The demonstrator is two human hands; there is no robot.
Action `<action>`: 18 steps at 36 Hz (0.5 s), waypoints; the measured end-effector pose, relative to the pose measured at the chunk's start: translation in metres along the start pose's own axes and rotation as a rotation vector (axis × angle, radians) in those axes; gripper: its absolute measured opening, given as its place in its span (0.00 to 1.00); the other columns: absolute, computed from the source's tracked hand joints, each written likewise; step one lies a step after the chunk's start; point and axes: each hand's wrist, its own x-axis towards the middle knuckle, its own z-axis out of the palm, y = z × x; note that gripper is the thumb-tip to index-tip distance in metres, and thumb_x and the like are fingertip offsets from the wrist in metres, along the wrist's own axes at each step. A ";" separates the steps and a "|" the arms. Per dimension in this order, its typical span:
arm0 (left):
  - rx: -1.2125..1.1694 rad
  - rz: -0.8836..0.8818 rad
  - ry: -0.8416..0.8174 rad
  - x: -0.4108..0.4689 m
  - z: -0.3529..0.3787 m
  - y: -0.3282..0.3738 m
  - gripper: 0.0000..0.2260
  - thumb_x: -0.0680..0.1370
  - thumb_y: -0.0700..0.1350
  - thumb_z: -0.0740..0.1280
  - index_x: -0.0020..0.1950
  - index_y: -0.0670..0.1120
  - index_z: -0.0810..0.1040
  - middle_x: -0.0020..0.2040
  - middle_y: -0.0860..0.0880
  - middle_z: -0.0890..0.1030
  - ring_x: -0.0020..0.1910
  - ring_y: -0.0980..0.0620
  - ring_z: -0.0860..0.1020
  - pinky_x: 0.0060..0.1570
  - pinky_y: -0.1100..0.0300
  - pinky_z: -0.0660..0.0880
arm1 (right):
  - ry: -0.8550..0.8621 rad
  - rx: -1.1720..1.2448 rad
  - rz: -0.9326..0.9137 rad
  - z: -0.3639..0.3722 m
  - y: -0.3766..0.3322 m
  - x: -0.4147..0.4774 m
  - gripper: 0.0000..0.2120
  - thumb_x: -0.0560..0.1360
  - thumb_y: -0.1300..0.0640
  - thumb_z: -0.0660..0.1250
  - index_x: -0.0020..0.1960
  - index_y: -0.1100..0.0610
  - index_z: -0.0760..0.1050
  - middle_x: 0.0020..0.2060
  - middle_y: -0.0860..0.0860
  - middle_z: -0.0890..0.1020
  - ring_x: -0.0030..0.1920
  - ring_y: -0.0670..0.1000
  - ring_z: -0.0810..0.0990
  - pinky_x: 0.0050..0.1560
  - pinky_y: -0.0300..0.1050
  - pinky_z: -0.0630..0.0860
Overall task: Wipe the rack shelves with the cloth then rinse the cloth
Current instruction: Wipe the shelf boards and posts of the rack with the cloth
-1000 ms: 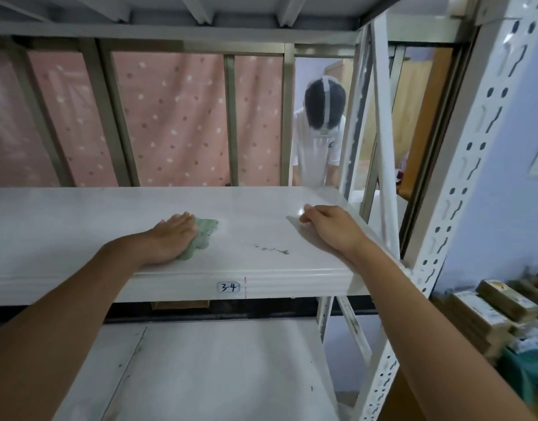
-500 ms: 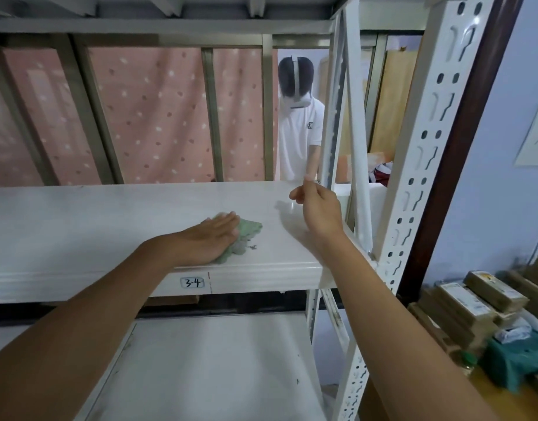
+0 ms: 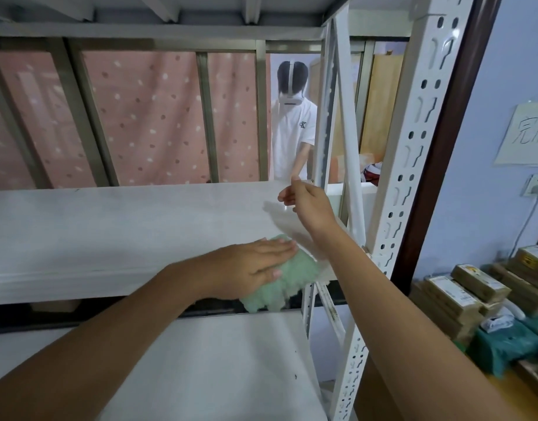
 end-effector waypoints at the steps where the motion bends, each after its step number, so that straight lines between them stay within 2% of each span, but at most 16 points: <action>1: 0.021 0.042 0.042 -0.003 0.003 0.004 0.24 0.88 0.56 0.52 0.84 0.58 0.53 0.84 0.64 0.50 0.82 0.67 0.45 0.82 0.64 0.42 | -0.008 -0.015 -0.001 0.001 -0.002 -0.001 0.24 0.81 0.42 0.55 0.40 0.54 0.82 0.43 0.48 0.86 0.49 0.49 0.82 0.62 0.54 0.75; 4: 0.229 0.194 0.121 -0.009 0.013 0.009 0.27 0.85 0.58 0.46 0.84 0.52 0.60 0.84 0.60 0.52 0.83 0.64 0.48 0.81 0.67 0.43 | -0.033 -0.064 -0.016 0.003 -0.009 -0.005 0.25 0.81 0.42 0.55 0.42 0.55 0.83 0.43 0.48 0.86 0.49 0.49 0.82 0.61 0.53 0.76; 5: 0.303 0.232 0.139 -0.009 0.017 0.007 0.27 0.86 0.57 0.48 0.84 0.50 0.61 0.85 0.58 0.52 0.83 0.63 0.48 0.82 0.66 0.44 | -0.043 -0.086 -0.024 0.003 -0.011 -0.006 0.25 0.81 0.41 0.54 0.42 0.55 0.83 0.43 0.48 0.86 0.49 0.49 0.82 0.61 0.52 0.76; 7: 0.380 0.265 0.184 -0.010 0.021 0.002 0.25 0.87 0.53 0.58 0.84 0.49 0.62 0.85 0.56 0.54 0.84 0.60 0.51 0.83 0.62 0.52 | -0.065 -0.128 -0.036 0.002 -0.014 -0.009 0.25 0.81 0.41 0.54 0.43 0.55 0.83 0.44 0.48 0.85 0.49 0.48 0.82 0.61 0.49 0.75; 9: 0.442 0.333 0.293 -0.008 0.024 -0.001 0.27 0.83 0.47 0.71 0.80 0.47 0.69 0.83 0.52 0.64 0.81 0.56 0.63 0.78 0.57 0.66 | -0.086 -0.166 -0.039 0.000 -0.016 -0.013 0.25 0.81 0.41 0.54 0.43 0.55 0.83 0.44 0.47 0.85 0.49 0.47 0.82 0.60 0.46 0.74; 10: 0.465 0.353 0.335 -0.009 0.025 0.000 0.26 0.81 0.43 0.73 0.78 0.46 0.72 0.81 0.50 0.69 0.78 0.54 0.68 0.74 0.56 0.72 | -0.098 -0.185 -0.040 -0.001 -0.016 -0.015 0.25 0.82 0.41 0.53 0.44 0.55 0.83 0.44 0.46 0.85 0.49 0.47 0.81 0.59 0.45 0.74; 12: 0.498 0.363 0.381 -0.011 0.025 0.001 0.25 0.80 0.34 0.62 0.77 0.46 0.74 0.78 0.50 0.73 0.76 0.53 0.73 0.70 0.56 0.76 | -0.127 -0.235 -0.068 -0.004 -0.015 -0.020 0.25 0.82 0.41 0.53 0.44 0.54 0.82 0.45 0.45 0.84 0.50 0.46 0.81 0.57 0.43 0.73; 13: 0.518 0.366 0.409 -0.011 0.024 0.002 0.29 0.77 0.31 0.55 0.77 0.45 0.75 0.77 0.49 0.74 0.75 0.53 0.74 0.70 0.57 0.76 | -0.144 -0.270 -0.094 -0.006 -0.014 -0.022 0.25 0.82 0.41 0.52 0.45 0.54 0.82 0.46 0.45 0.84 0.51 0.46 0.80 0.56 0.43 0.73; 14: 0.553 0.372 0.447 -0.012 0.026 0.002 0.30 0.75 0.30 0.54 0.76 0.44 0.75 0.76 0.49 0.76 0.73 0.53 0.76 0.69 0.58 0.77 | -0.167 -0.309 -0.124 -0.008 -0.014 -0.025 0.24 0.82 0.42 0.52 0.46 0.53 0.82 0.46 0.45 0.84 0.51 0.46 0.80 0.56 0.43 0.73; 15: 0.585 0.365 0.481 -0.012 0.026 0.003 0.29 0.76 0.30 0.56 0.74 0.44 0.77 0.74 0.48 0.78 0.71 0.53 0.78 0.67 0.59 0.78 | -0.194 -0.346 -0.155 -0.011 -0.013 -0.028 0.23 0.83 0.42 0.53 0.47 0.53 0.82 0.47 0.44 0.84 0.52 0.46 0.80 0.56 0.43 0.72; 16: 0.593 0.352 0.530 -0.013 0.027 0.003 0.24 0.78 0.32 0.61 0.72 0.44 0.79 0.71 0.48 0.80 0.67 0.53 0.81 0.62 0.60 0.81 | -0.224 -0.376 -0.187 -0.013 -0.012 -0.031 0.22 0.83 0.42 0.54 0.48 0.52 0.82 0.48 0.44 0.84 0.52 0.46 0.79 0.55 0.42 0.72; 18: 0.591 0.288 0.647 -0.014 0.029 0.002 0.12 0.81 0.43 0.67 0.63 0.43 0.82 0.63 0.47 0.83 0.55 0.51 0.85 0.44 0.58 0.84 | -0.295 -0.425 -0.277 -0.019 -0.009 -0.039 0.16 0.82 0.46 0.58 0.51 0.53 0.82 0.49 0.45 0.84 0.51 0.45 0.79 0.53 0.41 0.72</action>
